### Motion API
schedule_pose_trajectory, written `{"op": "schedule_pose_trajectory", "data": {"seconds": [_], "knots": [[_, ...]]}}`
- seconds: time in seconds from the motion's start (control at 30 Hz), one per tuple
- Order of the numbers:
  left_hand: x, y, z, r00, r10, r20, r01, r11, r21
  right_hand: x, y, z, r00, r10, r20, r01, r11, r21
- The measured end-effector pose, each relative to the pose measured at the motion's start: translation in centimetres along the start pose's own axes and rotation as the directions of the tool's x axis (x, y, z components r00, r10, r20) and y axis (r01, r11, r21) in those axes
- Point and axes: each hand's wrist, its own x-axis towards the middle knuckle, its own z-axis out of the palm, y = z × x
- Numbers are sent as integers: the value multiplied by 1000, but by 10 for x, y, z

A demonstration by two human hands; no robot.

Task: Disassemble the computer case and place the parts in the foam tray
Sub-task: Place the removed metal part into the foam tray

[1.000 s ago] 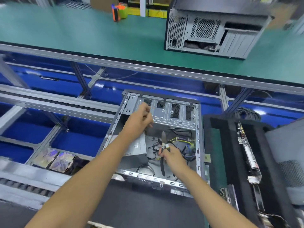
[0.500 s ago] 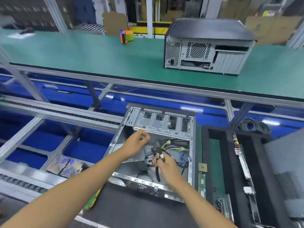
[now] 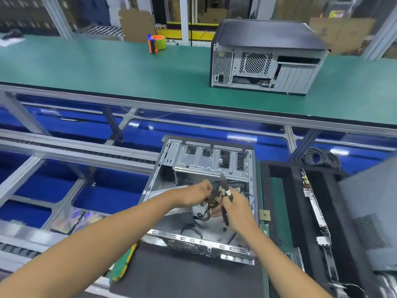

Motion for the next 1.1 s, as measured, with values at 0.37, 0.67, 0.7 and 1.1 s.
{"op": "schedule_pose_trajectory", "data": {"seconds": [0.37, 0.67, 0.7, 1.1], "knots": [[-10, 2, 33, 914, 98, -393, -299, 819, -490, -1, -4, 1, 988, 52, -144, -18, 974, 228], [0, 23, 22, 921, 240, -307, -315, 923, -223, -12, -17, 8, 956, 101, -274, -28, 966, 258], [1, 23, 20, 915, 222, -337, -316, 913, -259, -13, -20, 7, 952, 107, -287, -14, 952, 307], [0, 31, -59, 791, -50, -610, -441, 644, -625, -88, -8, 44, 966, -254, 53, 242, 808, -538]]}}
